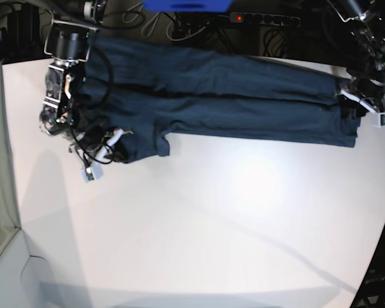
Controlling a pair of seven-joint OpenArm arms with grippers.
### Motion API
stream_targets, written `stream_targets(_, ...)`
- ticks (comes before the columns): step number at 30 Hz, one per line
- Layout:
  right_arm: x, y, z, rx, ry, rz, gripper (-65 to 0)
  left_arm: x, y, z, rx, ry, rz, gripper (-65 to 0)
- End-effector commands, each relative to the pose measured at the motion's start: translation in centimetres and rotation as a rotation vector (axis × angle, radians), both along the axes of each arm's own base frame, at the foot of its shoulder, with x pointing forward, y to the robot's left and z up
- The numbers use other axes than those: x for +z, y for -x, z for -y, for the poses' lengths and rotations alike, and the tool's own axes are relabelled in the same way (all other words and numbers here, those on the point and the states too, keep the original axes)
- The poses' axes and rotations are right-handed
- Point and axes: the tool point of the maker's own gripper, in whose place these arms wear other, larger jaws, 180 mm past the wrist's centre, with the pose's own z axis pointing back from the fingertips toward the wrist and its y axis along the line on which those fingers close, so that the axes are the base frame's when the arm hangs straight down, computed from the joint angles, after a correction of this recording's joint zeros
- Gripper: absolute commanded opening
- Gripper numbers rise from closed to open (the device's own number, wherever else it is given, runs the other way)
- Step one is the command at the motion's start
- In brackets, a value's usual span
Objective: Layout the t-shirt on the table in an organized manner, then fold the t-shirt properly
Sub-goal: 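Tuck the sleeve end under with the right gripper and flatten the strip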
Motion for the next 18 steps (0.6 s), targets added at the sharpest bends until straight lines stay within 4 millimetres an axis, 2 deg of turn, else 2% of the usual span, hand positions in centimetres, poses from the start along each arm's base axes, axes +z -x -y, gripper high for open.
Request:
stream_targets(1, 0.9, -0.3, 0.7, 0.01, 0.047, 0.015, -65.0, -0.1, 0.4, -0.6, -0.003, -0.025, -0.039, -35.2)
stream_targets(6, 4.7, 0.3, 1.4, 0.03, 0.145, 0.084, -65.0, -0.2, 0.4, -0.6, -0.002, -0.024, -0.037, -35.2)
stream_targets(12, 8.4, 3.8, 1.0, 0.046, 0.258, 0.112, -65.0, -0.1, 0.3, -0.6, -0.002, -0.024, -0.035, -35.2)
stream_targets(16, 9.4, 6.3, 0.9, 0.053, 0.308, 0.093, -65.0, 0.2, -0.4, -0.6, -0.003, -0.022, -0.023, -35.2)
stream_targets(18, 9.0, 7.3, 1.1, 0.055, 0.326, 0.058, -65.0, 0.2, -0.4, -0.6, -0.003, -0.022, -0.023, -35.2)
